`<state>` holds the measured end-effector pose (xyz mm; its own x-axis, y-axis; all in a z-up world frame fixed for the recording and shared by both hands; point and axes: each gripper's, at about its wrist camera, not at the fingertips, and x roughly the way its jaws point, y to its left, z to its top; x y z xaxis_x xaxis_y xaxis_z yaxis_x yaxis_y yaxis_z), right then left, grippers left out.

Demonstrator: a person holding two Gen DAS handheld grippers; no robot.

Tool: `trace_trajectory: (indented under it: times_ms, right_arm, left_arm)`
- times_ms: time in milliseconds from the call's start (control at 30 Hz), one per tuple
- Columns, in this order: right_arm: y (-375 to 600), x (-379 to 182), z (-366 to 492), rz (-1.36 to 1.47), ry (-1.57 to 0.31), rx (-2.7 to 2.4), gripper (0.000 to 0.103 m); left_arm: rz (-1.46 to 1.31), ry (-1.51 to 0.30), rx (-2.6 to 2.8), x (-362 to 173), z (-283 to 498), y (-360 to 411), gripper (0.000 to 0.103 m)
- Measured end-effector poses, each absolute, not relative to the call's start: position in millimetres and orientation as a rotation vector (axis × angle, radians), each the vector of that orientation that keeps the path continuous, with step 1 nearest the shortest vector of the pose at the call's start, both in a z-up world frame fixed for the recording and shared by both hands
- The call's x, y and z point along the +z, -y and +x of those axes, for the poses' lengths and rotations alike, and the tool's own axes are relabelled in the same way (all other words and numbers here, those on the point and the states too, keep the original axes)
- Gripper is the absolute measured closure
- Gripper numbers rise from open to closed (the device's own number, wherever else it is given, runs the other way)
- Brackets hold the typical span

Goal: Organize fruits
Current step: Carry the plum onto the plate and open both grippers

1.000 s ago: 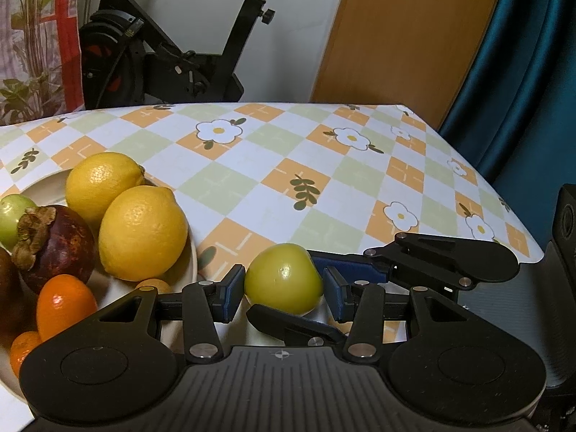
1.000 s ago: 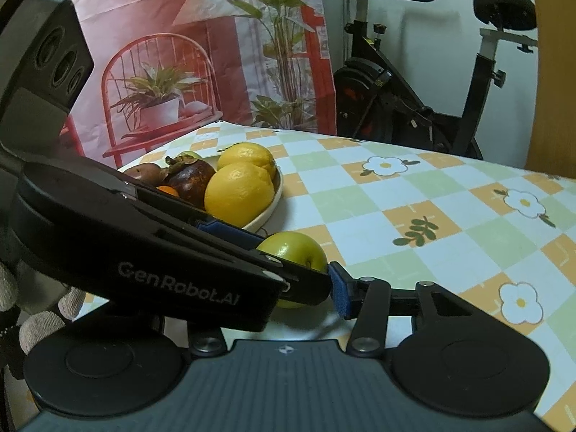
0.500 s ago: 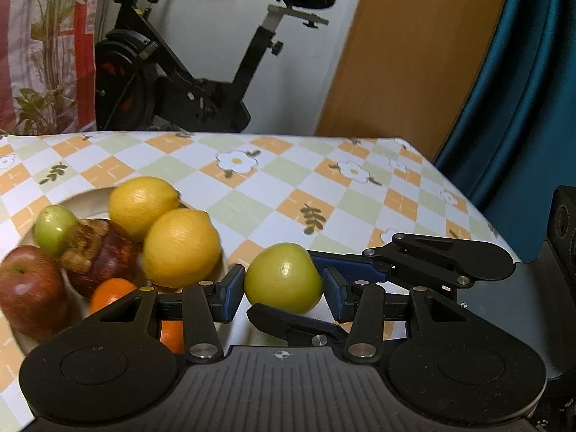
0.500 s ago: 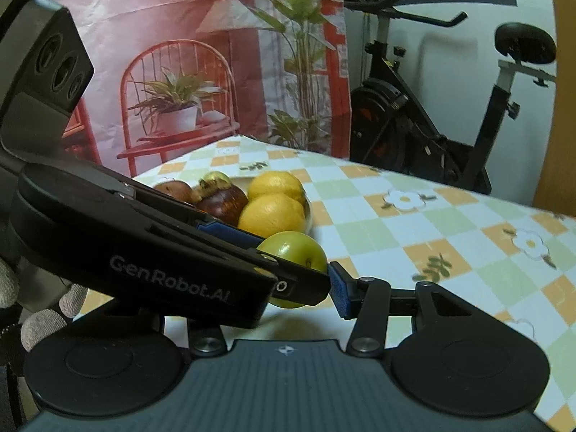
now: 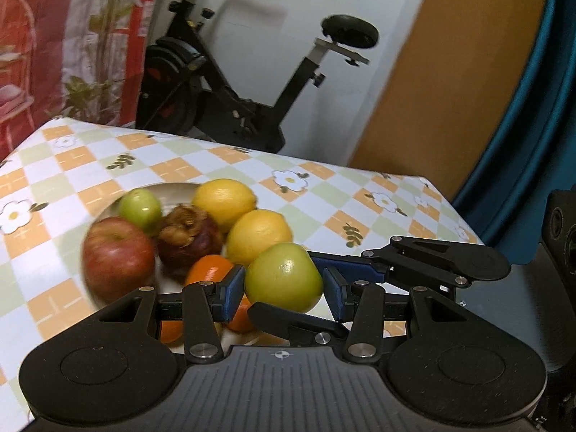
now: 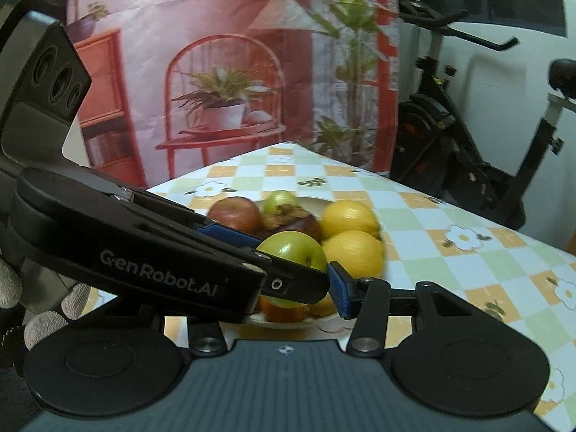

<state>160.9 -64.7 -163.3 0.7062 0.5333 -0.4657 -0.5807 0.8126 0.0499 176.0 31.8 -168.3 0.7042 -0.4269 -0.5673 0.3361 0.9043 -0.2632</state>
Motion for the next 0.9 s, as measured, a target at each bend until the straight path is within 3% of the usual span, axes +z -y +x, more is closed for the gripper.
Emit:
trace_trajectory:
  times_ms: [767, 900]
  right_arm:
    - [15.5, -156.1, 174.2, -0.146, -0.489, 0.693, 0.054]
    - [11.8, -167.4, 182.8, -0.188, -0.536, 0.677, 0.058]
  left_arm:
    - [-0.201, -0.667, -0.393, -173.9, 184.4, -69.4, 0.058]
    - [-0.193, -0.671, -0.400, -185.3, 180.8, -72.9, 0.058]
